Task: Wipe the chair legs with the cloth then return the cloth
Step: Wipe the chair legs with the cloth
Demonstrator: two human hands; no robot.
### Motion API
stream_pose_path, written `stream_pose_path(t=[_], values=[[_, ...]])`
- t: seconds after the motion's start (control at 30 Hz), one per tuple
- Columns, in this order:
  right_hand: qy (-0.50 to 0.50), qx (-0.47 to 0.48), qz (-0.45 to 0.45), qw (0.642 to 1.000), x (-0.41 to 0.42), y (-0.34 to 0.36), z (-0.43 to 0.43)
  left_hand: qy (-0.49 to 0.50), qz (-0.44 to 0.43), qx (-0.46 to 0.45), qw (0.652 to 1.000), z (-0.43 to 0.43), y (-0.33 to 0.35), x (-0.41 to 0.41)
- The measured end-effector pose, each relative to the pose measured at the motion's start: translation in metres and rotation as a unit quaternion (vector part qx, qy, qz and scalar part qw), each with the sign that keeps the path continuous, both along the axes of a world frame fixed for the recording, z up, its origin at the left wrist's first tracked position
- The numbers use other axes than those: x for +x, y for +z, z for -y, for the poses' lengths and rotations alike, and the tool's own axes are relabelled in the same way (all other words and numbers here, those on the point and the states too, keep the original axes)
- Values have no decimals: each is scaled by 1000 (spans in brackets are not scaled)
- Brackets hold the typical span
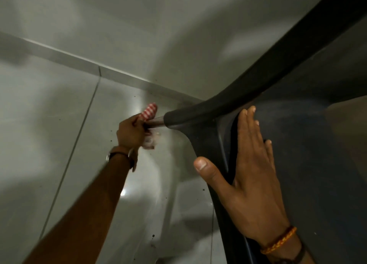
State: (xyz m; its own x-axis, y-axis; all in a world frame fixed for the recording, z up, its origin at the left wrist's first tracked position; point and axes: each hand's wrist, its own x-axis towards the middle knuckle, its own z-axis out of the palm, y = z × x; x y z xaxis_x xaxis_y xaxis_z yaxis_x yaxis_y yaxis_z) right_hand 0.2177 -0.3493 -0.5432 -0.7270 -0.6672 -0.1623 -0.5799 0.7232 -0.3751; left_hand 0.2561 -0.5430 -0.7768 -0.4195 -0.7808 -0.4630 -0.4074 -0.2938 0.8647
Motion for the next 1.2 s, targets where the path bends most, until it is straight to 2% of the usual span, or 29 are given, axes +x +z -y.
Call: stream_pose_path(t=[0.1,0.23,0.33,0.5,0.6,0.67,0.73,0.8,0.87,0.97,1.0,1.1,1.2], values=[[2,-9,1,1000,-1,-2,-1,-17,99,55,993,26,-62,-17],[3,-21,-4,1000,-1,-3,-3,-6,103,96,990,41,-104,-19],[0,-25,0,1000,0,-2,-2,-2,131,73,989,41,-108,-15],[-4,-13,2,1000,-1,-1,1,-82,136,-24,987,37,-43,-11],[-7,-7,-1,1000,0,1,1,-122,62,-135,981,16,33,7],[-6,1,-3,1000,0,0,2,-115,-3,-188,975,-1,81,24],[-5,5,-2,1000,0,1,1,-97,-40,-170,980,-12,107,34],[-4,0,1,1000,0,1,1,-93,-81,-106,987,-11,110,36],[-4,-2,5,1000,0,0,0,-87,-86,-51,991,0,86,28],[-3,2,6,1000,1,0,1,-97,48,-27,994,27,17,10],[-2,3,7,1000,1,0,1,-100,66,0,993,35,-7,7],[5,6,10,1000,-1,1,0,-95,55,110,988,49,-66,-1],[2,2,2,1000,-1,2,-3,-72,100,79,989,52,-110,-9]])
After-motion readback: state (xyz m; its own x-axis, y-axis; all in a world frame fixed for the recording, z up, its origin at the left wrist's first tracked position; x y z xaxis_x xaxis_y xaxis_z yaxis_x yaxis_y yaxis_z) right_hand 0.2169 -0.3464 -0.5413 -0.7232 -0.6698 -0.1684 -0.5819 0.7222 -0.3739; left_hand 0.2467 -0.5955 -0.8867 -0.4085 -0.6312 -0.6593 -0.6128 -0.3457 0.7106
